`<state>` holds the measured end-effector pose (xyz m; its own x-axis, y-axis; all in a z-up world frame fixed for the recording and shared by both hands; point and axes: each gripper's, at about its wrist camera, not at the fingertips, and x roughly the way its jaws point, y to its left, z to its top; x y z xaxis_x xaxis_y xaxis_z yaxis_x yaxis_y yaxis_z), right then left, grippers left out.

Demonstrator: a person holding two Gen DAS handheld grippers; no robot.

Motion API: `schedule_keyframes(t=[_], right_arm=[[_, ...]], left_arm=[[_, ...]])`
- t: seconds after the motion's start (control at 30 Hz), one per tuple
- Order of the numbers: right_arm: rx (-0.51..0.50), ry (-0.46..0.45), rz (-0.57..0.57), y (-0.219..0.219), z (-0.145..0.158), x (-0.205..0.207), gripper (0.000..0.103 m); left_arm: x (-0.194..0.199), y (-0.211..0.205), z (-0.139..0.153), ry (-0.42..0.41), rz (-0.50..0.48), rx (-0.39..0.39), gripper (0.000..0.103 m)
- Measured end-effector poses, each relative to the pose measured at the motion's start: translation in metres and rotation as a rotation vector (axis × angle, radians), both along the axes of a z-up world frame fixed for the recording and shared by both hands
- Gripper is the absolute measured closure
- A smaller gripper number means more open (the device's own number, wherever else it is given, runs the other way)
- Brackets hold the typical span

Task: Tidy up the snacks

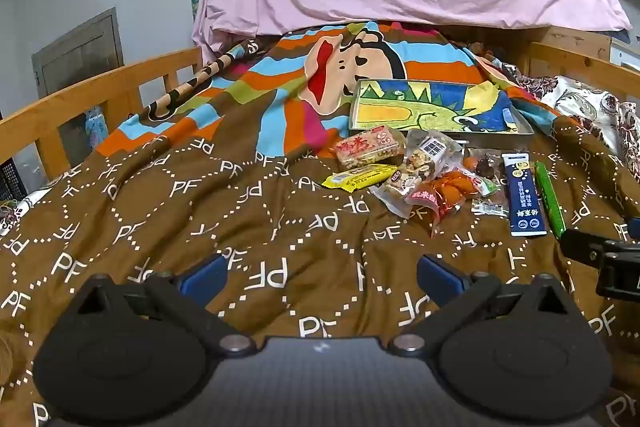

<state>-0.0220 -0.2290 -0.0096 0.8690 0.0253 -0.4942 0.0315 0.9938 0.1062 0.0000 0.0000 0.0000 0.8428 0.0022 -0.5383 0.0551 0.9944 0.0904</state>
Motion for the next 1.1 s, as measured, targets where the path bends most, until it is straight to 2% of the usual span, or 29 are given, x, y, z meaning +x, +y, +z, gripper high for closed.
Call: schedule_keyframes(t=[1.1], right_arm=[[-0.005,0.021,0.005,0.0012,-0.0029,0.0030,0.001]], left_arm=[[-0.0012,0.0000,0.0001,0.006,-0.015,-0.007,0.000]])
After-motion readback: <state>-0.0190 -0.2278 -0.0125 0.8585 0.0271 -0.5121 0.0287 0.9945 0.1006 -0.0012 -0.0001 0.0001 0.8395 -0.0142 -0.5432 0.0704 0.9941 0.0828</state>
